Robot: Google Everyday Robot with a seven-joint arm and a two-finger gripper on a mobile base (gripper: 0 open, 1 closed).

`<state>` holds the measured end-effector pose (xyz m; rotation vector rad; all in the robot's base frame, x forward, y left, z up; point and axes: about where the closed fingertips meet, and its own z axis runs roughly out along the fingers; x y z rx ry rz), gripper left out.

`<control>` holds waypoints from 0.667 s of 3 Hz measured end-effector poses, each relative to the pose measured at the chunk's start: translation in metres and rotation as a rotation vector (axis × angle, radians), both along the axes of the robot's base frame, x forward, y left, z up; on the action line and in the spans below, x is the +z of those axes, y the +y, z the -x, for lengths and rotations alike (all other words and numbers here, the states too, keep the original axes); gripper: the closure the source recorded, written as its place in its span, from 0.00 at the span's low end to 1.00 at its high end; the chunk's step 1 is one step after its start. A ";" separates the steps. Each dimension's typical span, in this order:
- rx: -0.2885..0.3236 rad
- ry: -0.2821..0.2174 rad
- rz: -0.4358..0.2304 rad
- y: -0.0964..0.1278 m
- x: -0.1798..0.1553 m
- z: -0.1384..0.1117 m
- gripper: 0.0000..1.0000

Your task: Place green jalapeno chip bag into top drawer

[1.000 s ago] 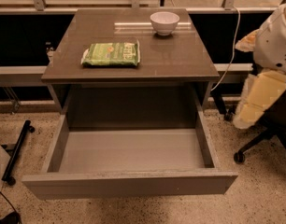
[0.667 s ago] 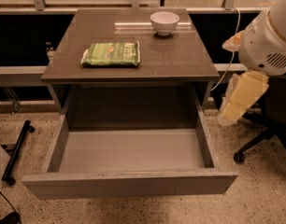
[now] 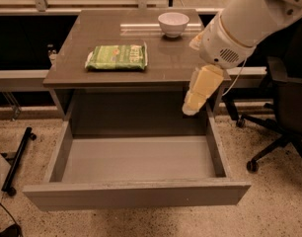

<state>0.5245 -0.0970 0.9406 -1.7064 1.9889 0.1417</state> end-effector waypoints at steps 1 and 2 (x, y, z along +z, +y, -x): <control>0.057 0.017 -0.040 0.036 -0.013 -0.050 0.00; 0.057 0.017 -0.040 0.036 -0.013 -0.050 0.00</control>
Offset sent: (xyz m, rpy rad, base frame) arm 0.0341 0.0235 -0.0100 0.0230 0.0146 0.0384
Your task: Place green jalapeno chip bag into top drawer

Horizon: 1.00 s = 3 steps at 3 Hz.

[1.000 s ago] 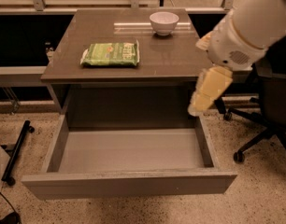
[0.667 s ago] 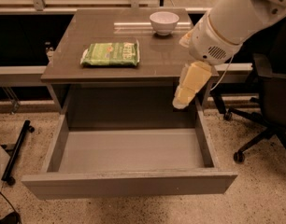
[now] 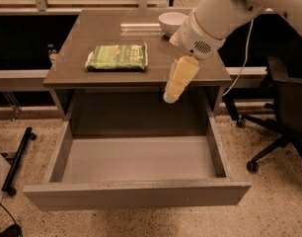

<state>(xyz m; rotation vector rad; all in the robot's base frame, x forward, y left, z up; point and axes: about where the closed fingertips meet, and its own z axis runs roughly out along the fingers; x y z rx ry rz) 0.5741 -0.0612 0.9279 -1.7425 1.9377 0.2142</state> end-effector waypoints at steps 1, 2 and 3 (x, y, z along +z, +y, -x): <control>-0.043 0.013 -0.007 0.005 -0.010 -0.006 0.00; -0.085 -0.021 -0.070 0.016 -0.016 -0.029 0.00; -0.110 -0.071 -0.150 0.034 -0.017 -0.064 0.00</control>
Offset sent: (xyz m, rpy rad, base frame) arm 0.0605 0.0250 -0.0203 0.1522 -0.0741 -0.1456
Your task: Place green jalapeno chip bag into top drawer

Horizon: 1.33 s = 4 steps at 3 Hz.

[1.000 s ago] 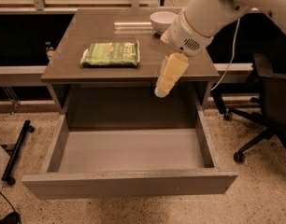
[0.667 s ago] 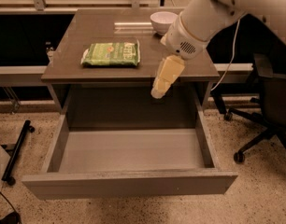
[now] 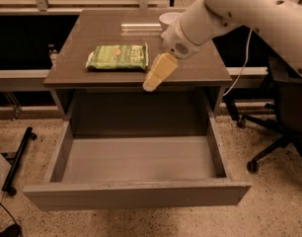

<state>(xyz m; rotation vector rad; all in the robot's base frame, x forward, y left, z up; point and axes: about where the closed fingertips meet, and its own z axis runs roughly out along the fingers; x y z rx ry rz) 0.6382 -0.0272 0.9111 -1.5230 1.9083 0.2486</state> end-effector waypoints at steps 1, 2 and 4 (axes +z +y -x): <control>0.001 -0.031 -0.051 0.021 -0.004 -0.037 0.00; 0.025 -0.040 -0.089 0.044 -0.010 -0.068 0.00; 0.068 0.008 -0.132 0.081 -0.038 -0.111 0.00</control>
Offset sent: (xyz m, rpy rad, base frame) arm 0.1132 0.0709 -0.0142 0.1435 -0.0566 0.0540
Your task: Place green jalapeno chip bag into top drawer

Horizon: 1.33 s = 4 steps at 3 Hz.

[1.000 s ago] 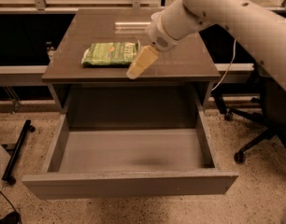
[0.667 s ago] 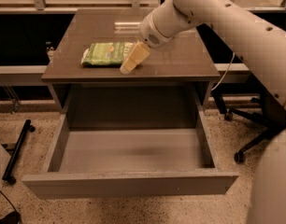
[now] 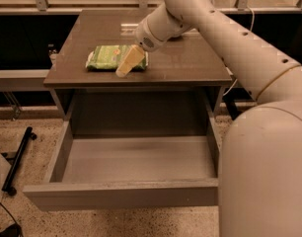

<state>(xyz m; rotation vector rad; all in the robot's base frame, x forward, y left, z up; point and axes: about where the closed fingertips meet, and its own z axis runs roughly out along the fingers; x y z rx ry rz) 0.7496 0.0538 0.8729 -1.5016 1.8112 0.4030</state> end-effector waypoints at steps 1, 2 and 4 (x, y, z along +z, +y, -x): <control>0.006 0.034 -0.007 0.009 -0.016 -0.010 0.00; 0.017 0.067 0.002 0.018 -0.032 -0.018 0.06; 0.018 0.069 0.019 0.018 -0.033 -0.018 0.45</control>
Offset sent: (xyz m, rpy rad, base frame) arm 0.0319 0.0213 -0.0429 -0.0106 0.0979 0.0221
